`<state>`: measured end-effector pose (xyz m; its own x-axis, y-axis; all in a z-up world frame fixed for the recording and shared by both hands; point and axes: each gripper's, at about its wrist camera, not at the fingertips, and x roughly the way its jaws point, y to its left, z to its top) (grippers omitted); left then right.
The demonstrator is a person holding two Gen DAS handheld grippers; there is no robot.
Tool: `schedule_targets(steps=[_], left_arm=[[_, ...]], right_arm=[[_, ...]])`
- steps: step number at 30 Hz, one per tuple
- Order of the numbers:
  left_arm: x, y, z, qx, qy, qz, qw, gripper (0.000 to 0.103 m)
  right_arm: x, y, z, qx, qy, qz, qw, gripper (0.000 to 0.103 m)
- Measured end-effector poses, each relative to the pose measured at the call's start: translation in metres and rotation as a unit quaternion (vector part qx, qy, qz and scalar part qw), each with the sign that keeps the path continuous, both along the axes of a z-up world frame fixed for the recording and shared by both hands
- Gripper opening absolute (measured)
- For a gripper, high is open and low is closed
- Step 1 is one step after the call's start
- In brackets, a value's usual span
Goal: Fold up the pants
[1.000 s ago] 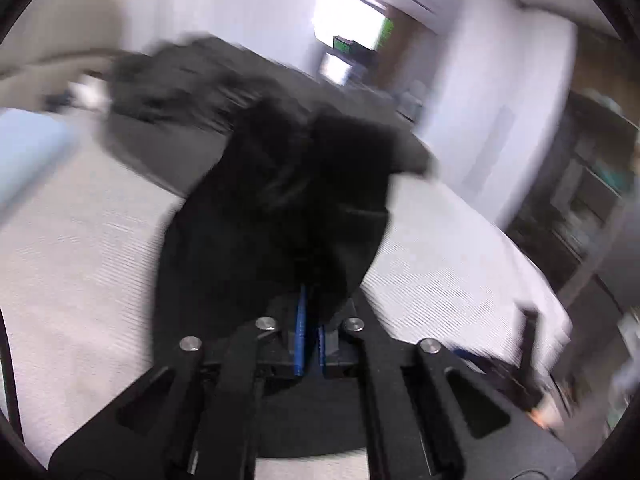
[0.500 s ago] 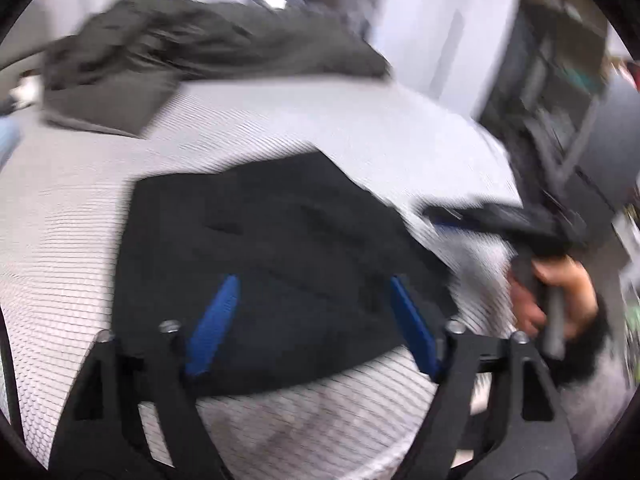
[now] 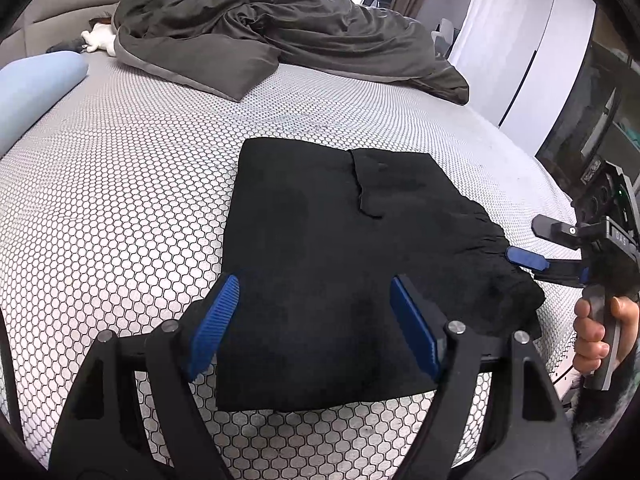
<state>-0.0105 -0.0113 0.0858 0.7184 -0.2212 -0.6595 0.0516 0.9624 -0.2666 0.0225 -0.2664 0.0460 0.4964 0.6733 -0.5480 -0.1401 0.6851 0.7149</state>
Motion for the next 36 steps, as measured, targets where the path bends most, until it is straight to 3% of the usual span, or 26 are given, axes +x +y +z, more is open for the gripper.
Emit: schedule_targets(steps=[3,9,16,17,18,19,20,24,28,31,32,35,36], left_arm=[[0.009,-0.001,-0.003,0.006,0.0,0.002,1.0,0.076],[0.015,-0.004,-0.005,0.006,0.003,0.003,1.0,0.076],[0.022,-0.005,-0.01,0.013,0.007,0.006,0.9999,0.076],[0.023,-0.004,-0.01,0.013,0.007,0.006,0.9999,0.076],[0.023,-0.003,-0.011,0.014,0.007,0.007,0.9999,0.076],[0.024,-0.002,-0.011,0.014,0.008,0.01,0.9998,0.076],[0.024,-0.001,-0.011,0.013,0.008,0.012,0.9998,0.076],[0.025,0.008,-0.007,-0.007,0.002,0.022,0.9997,0.076],[0.023,0.017,-0.001,-0.015,-0.003,0.032,0.9994,0.076],[0.028,0.019,-0.006,-0.009,0.004,0.036,0.9993,0.076],[0.03,0.019,-0.009,-0.007,0.011,0.037,0.9992,0.076],[0.035,0.017,-0.017,-0.007,0.029,0.035,0.9989,0.076],[0.036,0.015,-0.019,-0.005,0.033,0.032,0.9989,0.076]], right_arm=[[0.002,-0.002,-0.001,-0.015,0.014,-0.01,1.0,0.079],[0.0,0.004,0.006,0.063,-0.002,0.022,0.998,0.079],[0.005,0.025,-0.008,0.023,0.036,0.037,0.998,0.076],[0.006,0.027,-0.009,0.006,0.036,0.035,0.999,0.066],[0.007,0.028,-0.011,-0.013,0.034,0.033,0.999,0.048],[0.01,0.029,-0.012,-0.033,0.03,0.027,0.999,0.036],[0.011,0.028,-0.015,-0.043,0.028,0.019,0.998,0.007],[0.0,0.02,0.006,-0.048,-0.014,0.002,0.999,0.005],[-0.04,0.015,0.029,-0.082,-0.043,0.009,0.996,0.005],[-0.042,0.018,0.004,-0.167,-0.006,-0.006,0.986,0.01],[-0.038,0.019,-0.007,-0.175,0.011,0.0,0.984,0.01],[-0.037,0.007,-0.008,-0.122,0.019,0.003,0.992,0.017],[-0.041,0.001,0.002,-0.114,0.004,-0.002,0.994,0.03]])
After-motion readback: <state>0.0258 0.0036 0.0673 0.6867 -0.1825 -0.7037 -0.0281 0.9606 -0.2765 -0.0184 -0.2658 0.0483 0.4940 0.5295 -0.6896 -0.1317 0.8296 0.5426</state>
